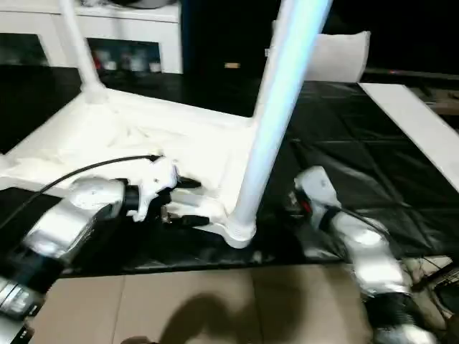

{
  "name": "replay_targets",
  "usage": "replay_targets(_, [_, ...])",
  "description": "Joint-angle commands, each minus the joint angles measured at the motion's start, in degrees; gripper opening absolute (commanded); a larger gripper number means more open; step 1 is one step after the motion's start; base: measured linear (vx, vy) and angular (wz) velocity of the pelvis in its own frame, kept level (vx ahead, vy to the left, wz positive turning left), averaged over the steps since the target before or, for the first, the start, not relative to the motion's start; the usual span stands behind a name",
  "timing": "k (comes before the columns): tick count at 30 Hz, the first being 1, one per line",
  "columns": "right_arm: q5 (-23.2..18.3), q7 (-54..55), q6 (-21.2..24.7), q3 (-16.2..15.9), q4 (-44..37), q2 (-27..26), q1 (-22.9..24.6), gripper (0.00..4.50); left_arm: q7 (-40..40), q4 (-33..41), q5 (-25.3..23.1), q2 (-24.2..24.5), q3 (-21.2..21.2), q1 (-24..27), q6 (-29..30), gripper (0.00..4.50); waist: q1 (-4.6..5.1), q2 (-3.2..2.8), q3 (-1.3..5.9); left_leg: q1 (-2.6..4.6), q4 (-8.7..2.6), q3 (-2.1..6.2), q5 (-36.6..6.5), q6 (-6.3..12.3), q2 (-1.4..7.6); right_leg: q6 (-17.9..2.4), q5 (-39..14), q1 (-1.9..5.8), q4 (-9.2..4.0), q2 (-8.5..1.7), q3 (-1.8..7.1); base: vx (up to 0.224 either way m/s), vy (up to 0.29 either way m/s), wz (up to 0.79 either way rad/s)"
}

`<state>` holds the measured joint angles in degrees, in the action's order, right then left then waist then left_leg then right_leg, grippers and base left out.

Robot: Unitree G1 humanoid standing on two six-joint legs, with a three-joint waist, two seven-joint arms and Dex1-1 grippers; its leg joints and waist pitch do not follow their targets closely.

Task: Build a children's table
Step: Rotate table base

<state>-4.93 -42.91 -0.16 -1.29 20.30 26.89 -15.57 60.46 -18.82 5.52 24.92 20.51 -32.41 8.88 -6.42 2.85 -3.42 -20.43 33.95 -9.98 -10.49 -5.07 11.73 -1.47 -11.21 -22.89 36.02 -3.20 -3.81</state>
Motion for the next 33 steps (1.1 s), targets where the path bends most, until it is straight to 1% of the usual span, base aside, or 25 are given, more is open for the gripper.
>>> replay_targets(1, [-2.37,-4.82,4.44,-0.28,-4.69,2.77,1.35,4.5,1.01,-4.45,-3.53,-0.78,3.08,-2.77,-4.87,3.92,-0.17,-0.62,3.7,0.24,-3.8,0.41,-10.24,2.29,1.29,-9.34,-7.76,3.23,-4.8,-4.26,3.1,0.0,0.0,0.0])
replay_targets(2, [-3.06,-5.99,5.68,-0.23,-6.14,3.57,1.94,4.5,0.87,-6.13,-4.41,-0.94,3.84,-3.49,-6.33,3.92,-0.22,-0.64,3.76,0.22,-3.71,0.39,-10.25,2.44,1.22,-9.16,-7.72,3.43,-4.78,-4.17,3.09,0.0,0.0,0.0])
replay_targets(3, [-4.11,-8.05,7.04,-0.27,-8.19,5.17,2.91,4.5,0.3,-9.41,-5.36,-1.82,4.64,-4.85,-8.29,3.69,-0.45,-0.72,3.85,0.15,-3.66,0.49,-10.09,2.78,1.33,-9.05,-7.63,3.57,-4.65,-4.47,3.08,0.0,0.0,0.0])
replay_targets(4, [-4.11,-8.05,7.04,-0.27,-8.19,5.17,2.91,4.5,0.3,-9.41,-5.36,-1.82,4.64,-4.85,-8.29,3.57,-0.51,-0.69,3.82,0.06,-3.69,0.5,-10.0,2.85,1.28,-8.9,-8.24,3.6,-4.81,-4.49,3.01,0.0,0.0,0.0])
replay_targets(5, [-4.78,-8.9,7.81,-0.36,-9.3,5.94,3.45,4.5,0.43,-11.14,-5.71,-2.33,4.75,-5.54,-9.21,3.57,-0.59,-0.76,3.89,0.2,-3.66,0.51,-10.13,2.65,1.41,-9.05,-8.7,3.49,-4.75,-4.65,3.0,0.0,0.0,0.0])
replay_targets(6, [-4.78,-8.9,7.81,-0.36,-9.3,5.94,3.45,4.5,0.43,-11.14,-5.71,-2.33,4.75,-5.54,-9.21,3.54,-0.44,-0.7,3.81,-0.02,-3.64,0.46,-10.12,2.61,1.31,-9.18,-9.45,3.58,-4.9,-4.6,2.95,0.0,0.0,0.0])
replay_targets(7, [-6.67,-11.87,10.45,-0.82,-13.12,8.3,5.34,4.5,2.53,-15.03,-5.91,-3.64,4.87,-7.16,-10.62,3.47,-0.43,-0.89,3.7,0.07,-3.61,0.39,-10.44,2.77,1.21,-8.99,-10.55,3.46,-5.29,-4.5,2.96,0.0,0.0,0.0])
replay_targets(8, [-7.26,-12.82,11.38,-1.0,-14.47,9.03,5.98,4.5,3.41,-16.05,-5.91,-3.95,4.97,-7.62,-10.92,3.36,-0.66,-0.97,3.7,0.26,-3.54,0.34,-10.8,2.89,1.2,-8.63,-11.05,3.49,-5.43,-4.43,2.98,0.0,0.0,0.0])
replay_targets(9, [-7.42,-13.2,11.75,-1.04,-14.95,9.23,6.18,4.5,3.68,-16.46,-5.95,-4.06,5.01,-7.79,-11.08,3.24,-0.75,-0.86,3.86,0.2,-3.6,0.54,-10.72,3.12,1.42,-8.8,-10.74,3.59,-5.16,-4.7,3.01,0.0,0.0,0.0])
replay_targets(10, [-8.34,-14.68,13.48,-1.13,-17.2,10.02,7.11,4.5,4.07,-19.08,-6.32,-4.73,5.11,-8.84,-12.43,3.24,-0.68,-1.0,3.75,0.08,-3.63,0.52,-10.71,3.34,1.31,-8.79,-10.85,3.51,-5.37,-4.54,2.91,0.0,0.0,0.0])
replay_targets(11, [-8.85,-15.33,14.33,-1.11,-18.32,10.33,7.56,4.5,3.93,-20.79,-6.61,-5.17,5.13,-9.48,-13.38,3.24,-0.81,-0.9,3.83,0.12,-3.56,0.55,-10.87,3.22,1.35,-8.66,-10.92,3.57,-5.29,-4.55,2.87,0.0,0.0,0.0])
replay_targets(12, [-9.49,-15.94,15.21,-1.08,-19.31,10.55,7.94,4.5,3.7,-22.75,-6.93,-5.69,5.14,-10.21,-14.4,3.08,-0.78,-0.9,3.81,0.01,-3.61,0.63,-11.11,3.33,1.37,-8.57,-11.84,3.59,-5.4,-4.73,2.82,0.0,0.0,0.0])
replay_targets(14, [-9.78,-16.31,15.78,-1.14,-19.8,10.66,8.04,4.5,3.59,-24.48,-7.11,-6.14,5.05,-10.81,-15.18,2.99,-0.83,-0.91,3.83,0.1,-3.56,0.63,-11.2,3.25,1.35,-8.44,-12.65,3.54,-5.49,-4.8,2.8,0.0,0.0,0.0])
replay_targets(15, [-10.07,-16.75,16.42,-1.49,-20.33,11.01,8.2,4.5,3.88,-26.17,-7.01,-6.62,4.88,-11.31,-15.53,2.83,-0.84,-0.88,3.81,0.14,-3.54,0.56,-11.33,3.18,1.33,-8.35,-13.41,3.43,-5.64,-4.74,2.78,0.0,0.0,0.0])
replay_targets(17, [-10.95,-17.35,17.28,-1.85,-21.55,11.47,8.61,4.5,5.1,-27.82,-6.52,-7.25,4.42,-11.75,-15.58,2.75,-1.0,-0.92,3.8,0.18,-3.6,0.64,-11.45,2.98,1.45,-8.4,-14.01,3.41,-5.6,-4.9,2.79,0.0,0.0,0.0])
replay_targets(18, [-11.22,-17.47,17.54,-1.93,-21.97,11.59,8.74,4.5,5.38,-28.33,-6.38,-7.45,4.21,-11.87,-15.65,2.66,-1.16,-0.94,3.81,0.29,-3.53,0.57,-11.46,3.06,1.44,-8.37,-13.99,3.36,-5.72,-4.88,2.82,0.0,0.0,0.0])
replay_targets(20, [-11.74,-17.65,18.68,-1.93,-23.08,11.79,9.18,4.5,6.13,-30.18,-6.7,-7.74,4.14,-12.43,-16.18,2.48,-1.39,-0.89,3.9,0.13,-3.57,0.72,-10.76,3.06,1.54,-8.88,-12.01,3.53,-5.33,-4.93,2.83,0.0,0.0,0.0])
replay_targets(21, [-11.78,-17.7,19.02,-1.92,-23.38,11.82,9.31,4.5,6.27,-30.9,-6.86,-7.79,4.12,-12.65,-16.59,2.4,-1.39,-0.8,3.89,0.11,-3.59,0.69,-10.68,3.12,1.54,-8.91,-11.84,3.51,-5.38,-4.92,2.82,0.0,0.0,0.0])
replay_targets(23, [-11.91,-17.86,19.5,-1.9,-23.75,11.84,9.45,4.5,6.22,-31.98,-7.05,-7.91,3.98,-12.98,-17.27,2.22,-1.54,-0.86,3.87,0.18,-3.55,0.68,-10.74,3.12,1.52,-8.95,-11.99,3.47,-5.38,-4.98,2.8,0.0,0.0,0.0])
replay_targets(25, [-12.4,-18.47,20.41,-1.88,-24.6,11.83,9.8,4.5,6.27,-34.78,-7.61,-8.33,3.54,-13.86,-18.81,2.12,-1.81,-0.87,3.81,0.2,-3.55,0.63,-10.71,3.13,1.47,-8.76,-12.56,3.41,-5.56,-4.93,2.81,0.0,0.0,0.0])
replay_targets(27, [-12.79,-18.63,20.71,-1.94,-24.92,11.76,9.93,4.5,6.86,-35.29,-7.46,-8.47,3.36,-13.98,-18.88,1.97,-2.07,-0.85,3.8,0.29,-3.61,0.7,-11.21,2.87,1.6,-8.49,-13.15,3.44,-5.5,-5.09,2.83,0.0,0.0,0.0])
replay_targets(29, [-13.17,-18.72,21.02,-2.1,-25.18,11.8,10.03,4.5,7.81,-35.57,-6.79,-8.83,2.82,-14.08,-18.38,1.8,-2.06,-0.88,3.68,0.3,-3.65,0.66,-11.71,2.8,1.53,-8.36,-14.36,3.41,-5.72,-5.13,2.8,0.0,0.0,0.0])
replay_targets(30, [-13.28,-18.77,21.14,-2.2,-25.32,11.82,10.11,4.5,8.16,-35.71,-6.68,-8.91,2.71,-14.13,-18.22,1.8,-2.08,-0.86,3.66,0.39,-3.71,0.7,-12.03,2.63,1.58,-8.2,-15.34,3.37,-5.79,-5.15,2.8,0.0,0.0,0.0])
replay_targets(31, [-13.39,-18.89,21.24,-2.33,-25.43,11.85,10.19,4.5,8.59,-35.89,-6.71,-8.93,2.77,-14.2,-18.06,1.66,-2.1,-0.88,3.61,0.48,-3.78,0.75,-12.43,2.49,1.64,-8.03,-16.28,3.34,-5.85,-5.2,2.79,0.0,0.0,0.0])
replay_targets(33, [-13.65,-19.24,21.68,-2.54,-25.88,11.88,10.49,4.5,9.53,-37.04,-7.45,-8.81,3.34,-14.73,-18.13,1.45,-2.14,-0.91,3.65,0.5,-3.81,0.75,-12.65,2.37,1.67,-8.24,-15.98,3.3,-5.84,-5.19,2.84,0.0,0.0,0.0])
